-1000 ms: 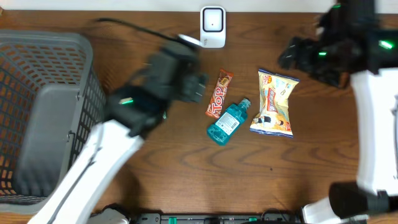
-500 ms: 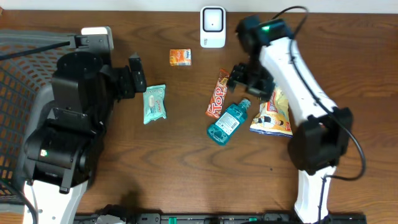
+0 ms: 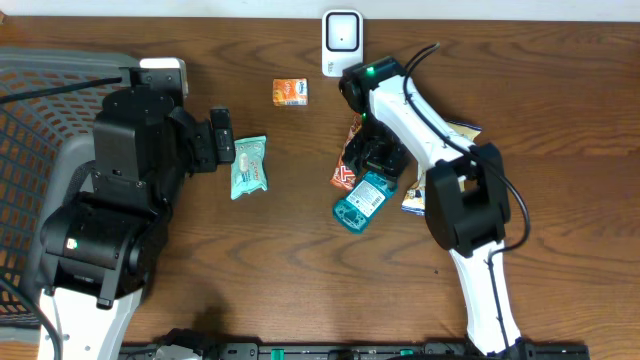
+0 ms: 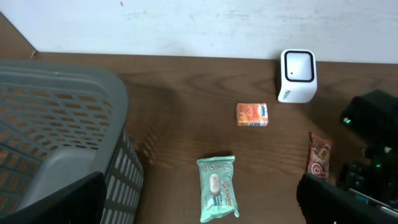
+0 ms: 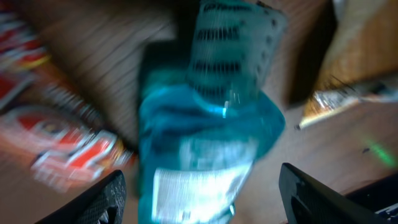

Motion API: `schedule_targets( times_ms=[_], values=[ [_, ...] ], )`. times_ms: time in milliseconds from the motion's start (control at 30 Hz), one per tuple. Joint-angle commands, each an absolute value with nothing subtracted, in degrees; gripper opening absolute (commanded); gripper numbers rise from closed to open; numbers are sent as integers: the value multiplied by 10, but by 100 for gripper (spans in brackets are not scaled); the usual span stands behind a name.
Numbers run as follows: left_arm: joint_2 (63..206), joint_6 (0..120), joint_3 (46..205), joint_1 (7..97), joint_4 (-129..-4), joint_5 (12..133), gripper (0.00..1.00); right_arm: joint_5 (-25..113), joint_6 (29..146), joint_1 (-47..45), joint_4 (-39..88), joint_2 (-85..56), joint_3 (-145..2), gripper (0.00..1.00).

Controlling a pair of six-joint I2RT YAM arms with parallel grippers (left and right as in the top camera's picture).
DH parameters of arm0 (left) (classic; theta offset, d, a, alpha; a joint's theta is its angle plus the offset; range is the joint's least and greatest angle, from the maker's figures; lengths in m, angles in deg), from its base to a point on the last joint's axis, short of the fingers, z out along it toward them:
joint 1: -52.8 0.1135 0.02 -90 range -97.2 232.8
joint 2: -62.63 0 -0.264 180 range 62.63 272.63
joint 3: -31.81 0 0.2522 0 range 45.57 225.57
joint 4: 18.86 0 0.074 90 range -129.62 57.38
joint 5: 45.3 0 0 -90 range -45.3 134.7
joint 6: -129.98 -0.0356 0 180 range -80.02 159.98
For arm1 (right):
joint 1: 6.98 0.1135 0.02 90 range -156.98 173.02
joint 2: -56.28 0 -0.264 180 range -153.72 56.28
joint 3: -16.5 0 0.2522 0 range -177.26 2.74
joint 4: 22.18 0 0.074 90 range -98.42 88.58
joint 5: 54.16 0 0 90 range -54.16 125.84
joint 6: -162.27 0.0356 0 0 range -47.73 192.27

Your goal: Scan the item barcode

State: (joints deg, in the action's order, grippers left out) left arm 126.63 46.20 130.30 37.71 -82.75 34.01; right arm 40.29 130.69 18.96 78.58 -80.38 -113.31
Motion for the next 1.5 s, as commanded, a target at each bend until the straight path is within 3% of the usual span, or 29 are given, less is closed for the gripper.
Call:
schedule_targets(
  times_ms=[0, 333, 700, 900, 1200, 1467],
  values=[
    [1267, 467, 1303, 380, -829, 335, 98, 387, 1325, 176, 788, -816, -1135, 74],
    [1267, 467, 1303, 380, -830, 335, 98, 342, 1339, 183, 791, -834, -1135, 69],
    [1267, 467, 1303, 380, -832, 335, 98, 364, 1339, 193, 810, -898, -1135, 78],
    [1267, 467, 1303, 380, -831, 335, 98, 377, 1352, 206, 820, -899, -1135, 75],
    [1267, 467, 1303, 380, -832, 335, 98, 374, 1403, 241, 844, -900, -1133, 82],
    [1267, 467, 1303, 380, -836, 335, 98, 348, 1447, 233, 828, -901, -1064, 61]
  ],
)
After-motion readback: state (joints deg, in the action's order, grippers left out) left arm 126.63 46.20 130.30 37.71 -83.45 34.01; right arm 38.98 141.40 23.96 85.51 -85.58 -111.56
